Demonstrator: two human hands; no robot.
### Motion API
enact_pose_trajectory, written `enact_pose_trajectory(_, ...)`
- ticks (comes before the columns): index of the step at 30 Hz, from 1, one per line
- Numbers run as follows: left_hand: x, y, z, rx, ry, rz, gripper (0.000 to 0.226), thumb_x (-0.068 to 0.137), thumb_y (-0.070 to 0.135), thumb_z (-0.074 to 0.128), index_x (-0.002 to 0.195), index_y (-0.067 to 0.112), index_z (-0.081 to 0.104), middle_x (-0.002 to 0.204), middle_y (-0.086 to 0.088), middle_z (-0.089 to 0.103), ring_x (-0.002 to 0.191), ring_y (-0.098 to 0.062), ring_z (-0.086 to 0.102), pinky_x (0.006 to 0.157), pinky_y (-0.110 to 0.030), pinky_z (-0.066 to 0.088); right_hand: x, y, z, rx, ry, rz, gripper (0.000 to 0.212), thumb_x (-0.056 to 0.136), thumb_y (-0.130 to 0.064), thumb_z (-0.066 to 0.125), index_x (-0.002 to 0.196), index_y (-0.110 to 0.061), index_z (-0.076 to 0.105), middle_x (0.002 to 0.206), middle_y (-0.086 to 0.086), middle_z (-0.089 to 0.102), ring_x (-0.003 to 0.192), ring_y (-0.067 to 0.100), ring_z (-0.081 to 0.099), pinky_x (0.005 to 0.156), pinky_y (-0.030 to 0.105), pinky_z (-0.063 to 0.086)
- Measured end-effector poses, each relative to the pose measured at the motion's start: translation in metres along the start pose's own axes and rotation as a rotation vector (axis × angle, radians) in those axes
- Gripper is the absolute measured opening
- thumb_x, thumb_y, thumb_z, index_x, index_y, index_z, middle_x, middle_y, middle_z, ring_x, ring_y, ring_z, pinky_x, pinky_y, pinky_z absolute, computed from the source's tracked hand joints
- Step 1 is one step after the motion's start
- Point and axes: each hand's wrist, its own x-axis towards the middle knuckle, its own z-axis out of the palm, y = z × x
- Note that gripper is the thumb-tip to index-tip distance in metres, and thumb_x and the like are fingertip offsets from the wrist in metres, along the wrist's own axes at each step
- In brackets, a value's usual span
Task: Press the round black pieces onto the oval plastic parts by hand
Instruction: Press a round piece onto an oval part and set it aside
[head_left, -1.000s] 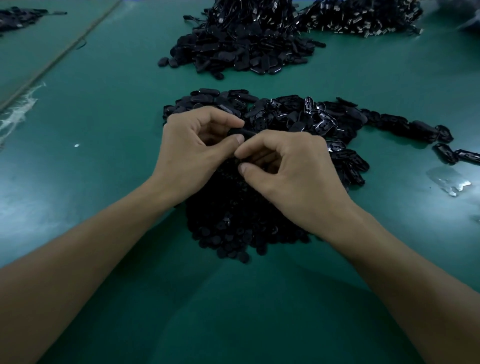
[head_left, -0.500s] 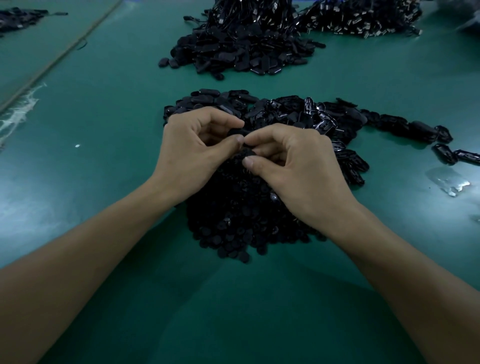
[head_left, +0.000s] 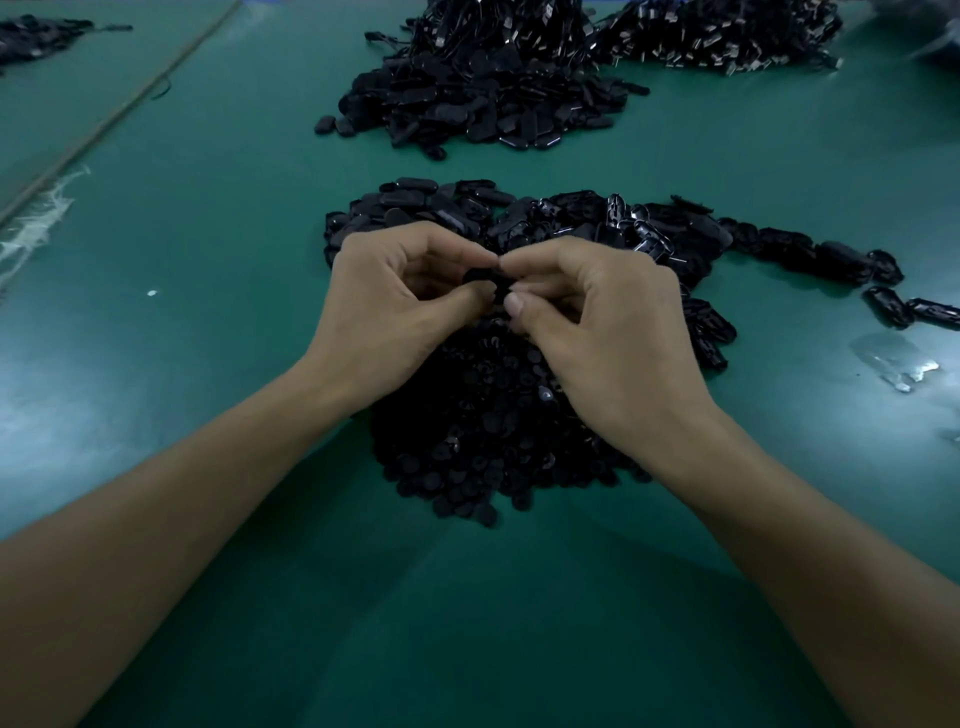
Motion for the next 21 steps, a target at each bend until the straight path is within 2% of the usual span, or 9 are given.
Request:
enact_pose_trajectory(4, -0.0011, 0.0007, 0.0014, 0.011, -0.012, 0.006, 0.016, 0.079, 0.011, 0.080, 0.091, 0.018, 0.073, 0.086, -0.012, 0.075, 0.079, -0.032, 0.074, 0.076, -0.055, 0.060, 0.0007, 0.0001, -0.0009, -0.017, 0.012, 0.007, 0.015, 0.091, -0.007, 0.070, 0.099, -0.018, 0.076, 0.082, -0.021, 0.067, 0.080, -0.009, 0.066, 0.073, 0.005, 0.049)
enact_pose_trajectory(9, -0.0011, 0.0006, 0.0016, 0.014, -0.014, 0.014, 0.016, 0.080, 0.011, 0.080, 0.093, 0.017, 0.073, 0.085, -0.010, 0.076, 0.076, -0.028, 0.074, 0.074, -0.052, 0.061, 0.0007, -0.0004, -0.0014, -0.037, 0.033, -0.015, 0.013, 0.092, -0.009, 0.070, 0.096, -0.019, 0.078, 0.078, -0.023, 0.065, 0.072, -0.011, 0.061, 0.068, 0.004, 0.045)
enact_pose_trajectory(11, -0.0012, 0.0007, 0.0026, 0.001, -0.013, 0.008, 0.016, 0.080, 0.012, 0.079, 0.093, 0.020, 0.074, 0.084, -0.008, 0.076, 0.076, -0.026, 0.075, 0.075, -0.047, 0.063, 0.0016, 0.0003, -0.0019, -0.036, 0.032, 0.004, 0.013, 0.092, -0.009, 0.070, 0.097, -0.019, 0.077, 0.079, -0.023, 0.065, 0.074, -0.011, 0.062, 0.070, 0.004, 0.046)
enact_pose_trajectory(13, -0.0014, 0.0006, 0.0033, -0.039, -0.016, -0.005, 0.016, 0.082, 0.010, 0.078, 0.093, 0.022, 0.074, 0.082, -0.005, 0.077, 0.074, -0.022, 0.076, 0.072, -0.037, 0.063, 0.0019, 0.0005, -0.0021, -0.040, 0.022, 0.023, 0.014, 0.092, -0.008, 0.069, 0.096, -0.020, 0.076, 0.079, -0.023, 0.065, 0.077, -0.011, 0.063, 0.070, 0.003, 0.045)
enact_pose_trajectory(16, -0.0013, 0.0009, 0.0041, -0.070, -0.037, -0.009, 0.017, 0.083, 0.008, 0.076, 0.093, 0.021, 0.074, 0.083, 0.000, 0.078, 0.072, -0.016, 0.076, 0.071, -0.028, 0.061, 0.0010, 0.0010, -0.0015, -0.041, 0.008, 0.057, 0.017, 0.092, -0.009, 0.068, 0.097, -0.025, 0.068, 0.075, -0.017, 0.065, 0.077, -0.007, 0.062, 0.066, 0.003, 0.044)
enact_pose_trajectory(21, -0.0019, 0.0006, 0.0041, -0.025, -0.041, 0.003, 0.020, 0.080, 0.011, 0.078, 0.091, 0.027, 0.074, 0.081, 0.006, 0.078, 0.074, -0.015, 0.075, 0.074, -0.034, 0.063, 0.0002, 0.0012, -0.0021, -0.019, 0.000, 0.071, 0.021, 0.090, -0.004, 0.067, 0.096, -0.020, 0.055, 0.069, 0.000, 0.064, 0.070, 0.008, 0.060, 0.059, 0.013, 0.046)
